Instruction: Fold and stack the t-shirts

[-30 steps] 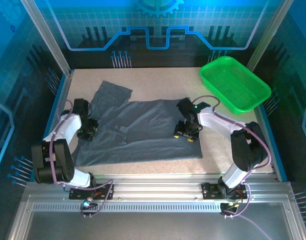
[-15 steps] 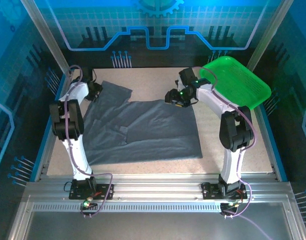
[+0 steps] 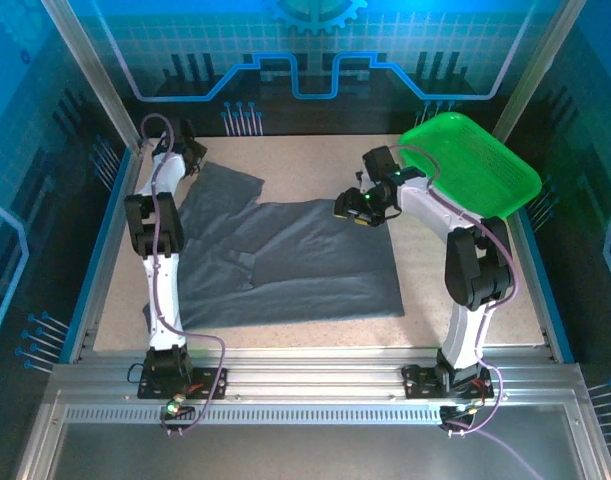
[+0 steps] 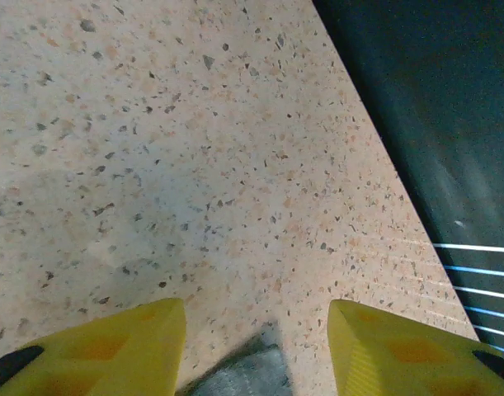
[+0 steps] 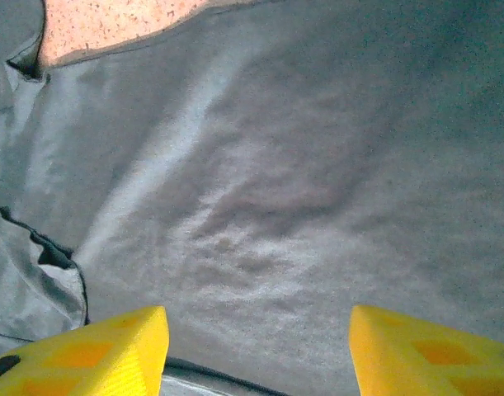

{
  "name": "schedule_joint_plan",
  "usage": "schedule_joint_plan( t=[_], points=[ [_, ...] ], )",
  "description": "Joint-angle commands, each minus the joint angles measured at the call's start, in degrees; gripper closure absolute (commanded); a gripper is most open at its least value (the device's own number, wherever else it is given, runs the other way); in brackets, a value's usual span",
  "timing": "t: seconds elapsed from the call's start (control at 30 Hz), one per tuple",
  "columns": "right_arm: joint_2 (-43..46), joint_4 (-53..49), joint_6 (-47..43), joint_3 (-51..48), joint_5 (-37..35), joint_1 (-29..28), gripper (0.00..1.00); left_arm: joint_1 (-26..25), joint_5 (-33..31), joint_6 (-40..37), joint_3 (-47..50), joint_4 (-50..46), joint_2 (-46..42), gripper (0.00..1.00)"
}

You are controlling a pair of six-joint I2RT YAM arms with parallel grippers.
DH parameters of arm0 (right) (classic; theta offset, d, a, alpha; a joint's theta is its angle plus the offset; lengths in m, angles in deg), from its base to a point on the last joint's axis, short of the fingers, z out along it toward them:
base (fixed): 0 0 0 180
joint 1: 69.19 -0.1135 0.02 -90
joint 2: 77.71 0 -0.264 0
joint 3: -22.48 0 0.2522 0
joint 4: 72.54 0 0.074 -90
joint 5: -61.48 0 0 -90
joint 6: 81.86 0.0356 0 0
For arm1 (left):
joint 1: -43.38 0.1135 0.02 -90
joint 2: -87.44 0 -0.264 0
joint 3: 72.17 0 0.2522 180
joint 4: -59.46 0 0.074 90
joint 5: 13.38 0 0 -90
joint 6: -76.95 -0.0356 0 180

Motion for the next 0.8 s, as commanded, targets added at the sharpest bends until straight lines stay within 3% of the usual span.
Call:
schedule_joint_plan(
  t=[0.0, 0.37, 0.77],
  points=[
    [2.30, 2.69, 2.04, -0.68, 0.70, 0.22, 0.40, -0.76, 0.83, 1.50, -6.01, -9.97, 4.34, 0.49],
    [-0.76, 2.40, 1.02, 4.05, 2.67, 1.18, 0.40, -3.76, 3.49, 1.83, -8.13, -23.61, 5.92, 0.50],
    [-0.95, 7.00, 2.27, -0.90, 5.25, 1.84, 0.41, -8.95, -2.75, -6.64, -11.10, -39.46, 6.32, 0.52]
  ],
)
